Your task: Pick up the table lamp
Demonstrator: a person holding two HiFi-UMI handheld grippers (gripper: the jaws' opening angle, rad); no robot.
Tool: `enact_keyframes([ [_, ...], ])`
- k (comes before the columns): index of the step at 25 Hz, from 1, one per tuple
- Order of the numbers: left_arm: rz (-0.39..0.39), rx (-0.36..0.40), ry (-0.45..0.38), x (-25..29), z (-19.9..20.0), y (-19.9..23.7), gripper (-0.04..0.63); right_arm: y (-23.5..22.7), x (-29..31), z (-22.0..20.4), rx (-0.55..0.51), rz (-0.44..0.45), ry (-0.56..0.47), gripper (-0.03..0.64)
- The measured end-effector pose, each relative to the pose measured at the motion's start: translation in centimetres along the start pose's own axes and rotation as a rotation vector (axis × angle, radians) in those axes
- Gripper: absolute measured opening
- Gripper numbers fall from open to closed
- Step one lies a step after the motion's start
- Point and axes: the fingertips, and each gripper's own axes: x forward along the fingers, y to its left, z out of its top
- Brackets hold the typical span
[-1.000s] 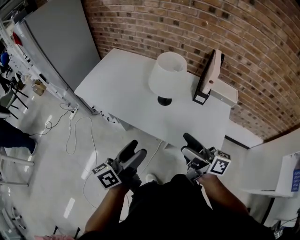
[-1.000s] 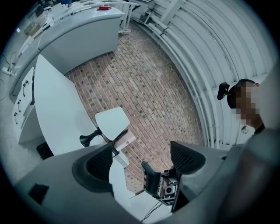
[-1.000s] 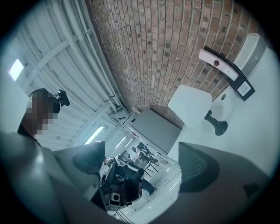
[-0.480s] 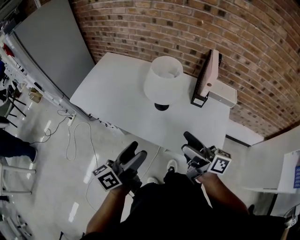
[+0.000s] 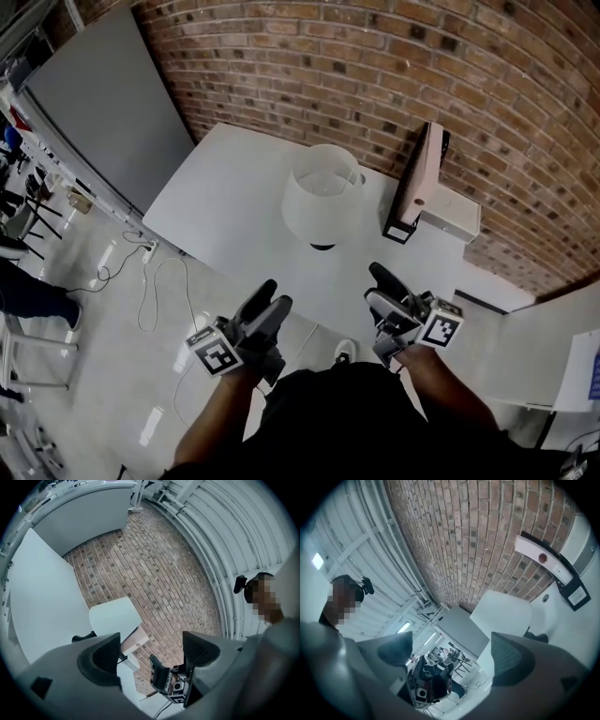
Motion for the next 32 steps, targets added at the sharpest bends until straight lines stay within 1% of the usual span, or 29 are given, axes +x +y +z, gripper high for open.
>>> enact_keyframes([
  [2,-0.023,0.007,-0.015,1.6,0.5,-0.9,0.414,-0.7,0.4,1.1,0.006,0.009,0.002,0.517],
  [3,-0.022,0.008,-0.016,2.0,0.5,-0.7,0.414,-1.0,0.6,1.6,0.005,0.015,0.0,0.517],
  [6,0.047,0.01,0.003,2.6,-0.3,1.6,0.414,-2.9,0.4,2.6,0.022,0.015,0.006,0.512],
  [8,0.073,0.02,-0.001,3.1,-0.4,2.3,0.414,-4.1,0.3,3.4,0.037,0.021,0.002,0.508],
  [14,0.118,0.029,-0.02,4.7,-0.5,3.2,0.414,-6.1,0.5,4.7,0.062,0.036,-0.005,0.505],
  [19,0.123,0.01,-0.027,5.5,0.6,4.5,0.414,-7.5,1.4,5.3,0.079,0.023,-0.026,0.505],
  [21,0.115,-0.017,-0.039,5.8,1.5,5.5,0.414,-8.5,1.8,5.4,0.078,0.004,-0.029,0.505],
  [25,0.084,-0.107,-0.076,6.1,4.0,8.1,0.413,-10.3,2.8,6.0,0.067,-0.049,-0.056,0.505],
  [29,0.009,-0.204,-0.143,7.1,7.4,10.7,0.414,-12.4,3.5,7.2,0.038,-0.105,-0.094,0.505],
  [32,-0.002,-0.26,-0.192,7.5,9.1,13.8,0.414,-14.2,4.1,8.0,0.035,-0.135,-0.13,0.505],
])
